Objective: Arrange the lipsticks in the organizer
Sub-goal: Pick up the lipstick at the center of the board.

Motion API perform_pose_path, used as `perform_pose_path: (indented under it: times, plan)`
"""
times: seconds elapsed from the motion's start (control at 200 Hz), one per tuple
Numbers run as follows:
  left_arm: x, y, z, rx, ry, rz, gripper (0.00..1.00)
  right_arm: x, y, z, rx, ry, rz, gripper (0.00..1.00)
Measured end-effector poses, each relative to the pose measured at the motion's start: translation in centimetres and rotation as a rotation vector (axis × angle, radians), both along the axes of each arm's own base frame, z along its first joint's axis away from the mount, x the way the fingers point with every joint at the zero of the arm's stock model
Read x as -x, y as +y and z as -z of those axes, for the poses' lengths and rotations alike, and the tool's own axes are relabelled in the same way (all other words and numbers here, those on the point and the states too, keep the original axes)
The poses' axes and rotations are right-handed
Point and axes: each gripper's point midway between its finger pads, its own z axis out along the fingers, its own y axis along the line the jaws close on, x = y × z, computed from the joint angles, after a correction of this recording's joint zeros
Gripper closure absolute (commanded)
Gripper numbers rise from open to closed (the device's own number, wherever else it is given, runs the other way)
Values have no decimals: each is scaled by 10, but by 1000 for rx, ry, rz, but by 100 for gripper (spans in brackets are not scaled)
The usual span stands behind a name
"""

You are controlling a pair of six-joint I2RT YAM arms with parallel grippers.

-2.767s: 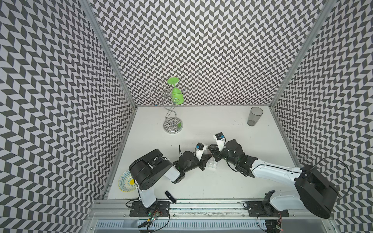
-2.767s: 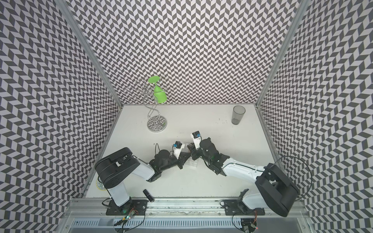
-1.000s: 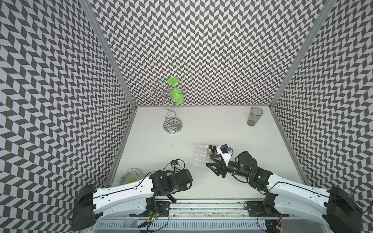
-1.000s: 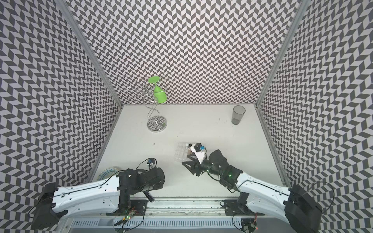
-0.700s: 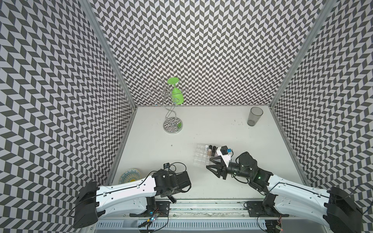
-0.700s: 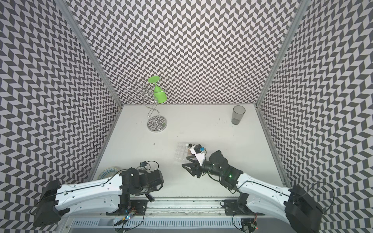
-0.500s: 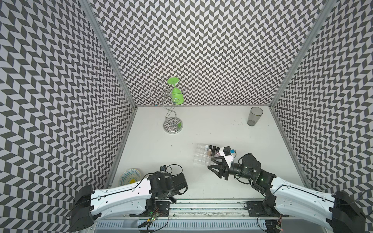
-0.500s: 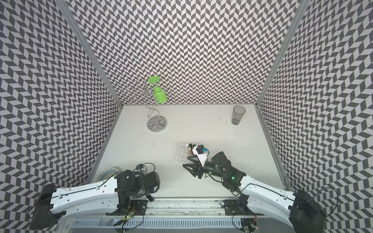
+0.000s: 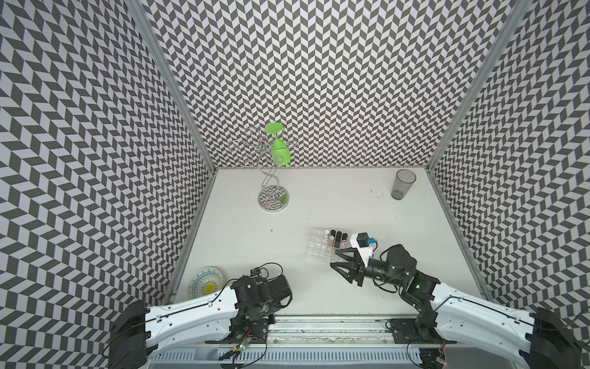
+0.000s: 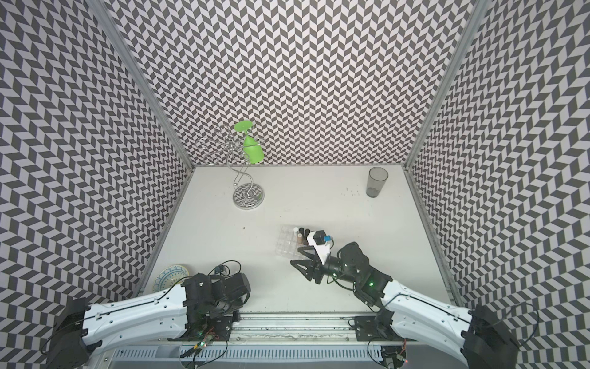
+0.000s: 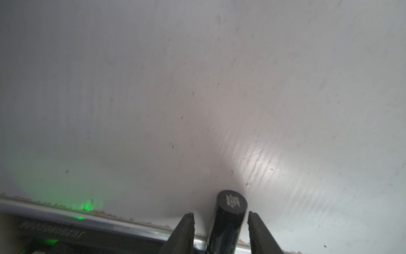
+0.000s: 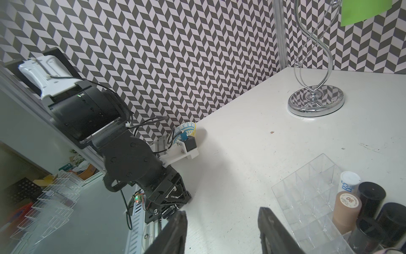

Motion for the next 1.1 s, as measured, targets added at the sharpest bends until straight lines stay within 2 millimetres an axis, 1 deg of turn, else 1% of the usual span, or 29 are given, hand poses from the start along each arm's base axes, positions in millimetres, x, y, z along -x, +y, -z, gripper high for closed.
perform_pose_path:
  times: [0.04,0.075,0.125,0.15,0.165,0.29,0.351,0.381,0.486,0.551,0.626,0.716,0.776,0.831,0.921,0.956,1.011,1.102]
  plan:
    - [0,0,2,1,1,2,58,0,-1,0,-2,0,6,44]
    - [-1,0,2,2,0,5,62,-1,-1,0,-1,0,8,44]
    - [-3,-2,2,10,-5,15,78,-1,-2,1,-1,0,11,44]
    - [-4,-4,2,19,-7,17,84,-1,-2,1,-1,0,12,44]
    - [-5,-5,2,23,-10,18,85,-1,-2,1,-1,0,13,44]
    - [-12,-15,3,49,-20,44,86,-3,-3,3,4,2,26,44]
    - [-14,-19,3,47,-19,57,89,-4,-4,4,6,3,32,43]
    - [-15,-22,4,45,-19,64,93,-4,-4,4,6,4,35,44]
    - [-23,-28,3,57,-34,80,100,-5,-4,5,6,5,42,44]
    - [-29,-32,2,76,-46,88,100,-6,-5,5,7,5,47,44]
    - [-41,-38,-1,109,-76,102,100,-7,-5,5,7,7,54,44]
    - [-62,-49,-9,184,-146,117,100,-9,-6,6,9,8,64,44]
    - [-80,-61,-23,257,-224,137,100,-9,-7,7,8,8,72,44]
    - [-96,-72,-42,326,-304,158,100,-8,-10,7,3,4,78,44]
    - [-120,-95,-84,458,-456,204,100,-7,-14,5,-16,-5,88,42]
    - [-128,-104,-104,515,-519,223,100,-7,-15,2,-23,-8,92,40]
    - [-139,-115,-131,583,-594,255,100,-8,-15,-1,-38,-10,100,40]
    - [-151,-130,-168,665,-684,309,100,-8,-15,-2,-42,-5,96,38]
